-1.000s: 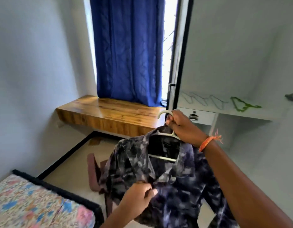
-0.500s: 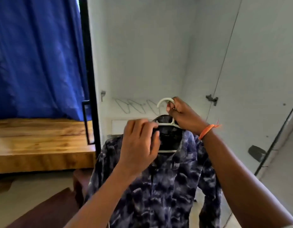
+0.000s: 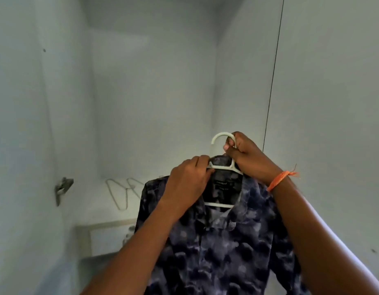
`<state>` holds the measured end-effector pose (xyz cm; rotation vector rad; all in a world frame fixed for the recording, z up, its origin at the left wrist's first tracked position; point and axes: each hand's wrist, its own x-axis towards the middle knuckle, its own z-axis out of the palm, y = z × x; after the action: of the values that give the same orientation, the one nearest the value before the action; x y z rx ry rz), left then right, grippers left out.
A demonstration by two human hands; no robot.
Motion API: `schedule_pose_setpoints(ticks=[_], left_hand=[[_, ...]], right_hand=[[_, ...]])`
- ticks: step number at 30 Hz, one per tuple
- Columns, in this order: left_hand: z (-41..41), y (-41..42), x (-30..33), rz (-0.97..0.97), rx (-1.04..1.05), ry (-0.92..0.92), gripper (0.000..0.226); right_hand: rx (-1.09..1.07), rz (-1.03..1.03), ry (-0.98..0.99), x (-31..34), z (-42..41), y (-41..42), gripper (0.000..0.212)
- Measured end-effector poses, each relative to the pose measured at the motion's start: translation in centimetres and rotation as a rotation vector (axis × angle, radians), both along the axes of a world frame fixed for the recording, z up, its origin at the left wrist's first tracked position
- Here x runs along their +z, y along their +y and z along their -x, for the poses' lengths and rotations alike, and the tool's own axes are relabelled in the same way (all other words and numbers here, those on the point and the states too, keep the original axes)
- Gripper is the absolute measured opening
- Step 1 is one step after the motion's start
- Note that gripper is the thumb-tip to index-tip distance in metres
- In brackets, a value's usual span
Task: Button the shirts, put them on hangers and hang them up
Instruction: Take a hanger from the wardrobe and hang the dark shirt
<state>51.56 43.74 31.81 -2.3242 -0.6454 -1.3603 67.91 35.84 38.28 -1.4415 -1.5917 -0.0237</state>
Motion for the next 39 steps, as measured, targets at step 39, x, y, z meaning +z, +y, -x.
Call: schedule_pose_setpoints(ticks=[39], left_hand=[[-24.1, 47.5, 40.0, 0.092, -0.229, -0.27, 0.063]], right_hand=[[-1.13, -0.727, -0.695, 39.3, -23.8, 36.3, 0.033]])
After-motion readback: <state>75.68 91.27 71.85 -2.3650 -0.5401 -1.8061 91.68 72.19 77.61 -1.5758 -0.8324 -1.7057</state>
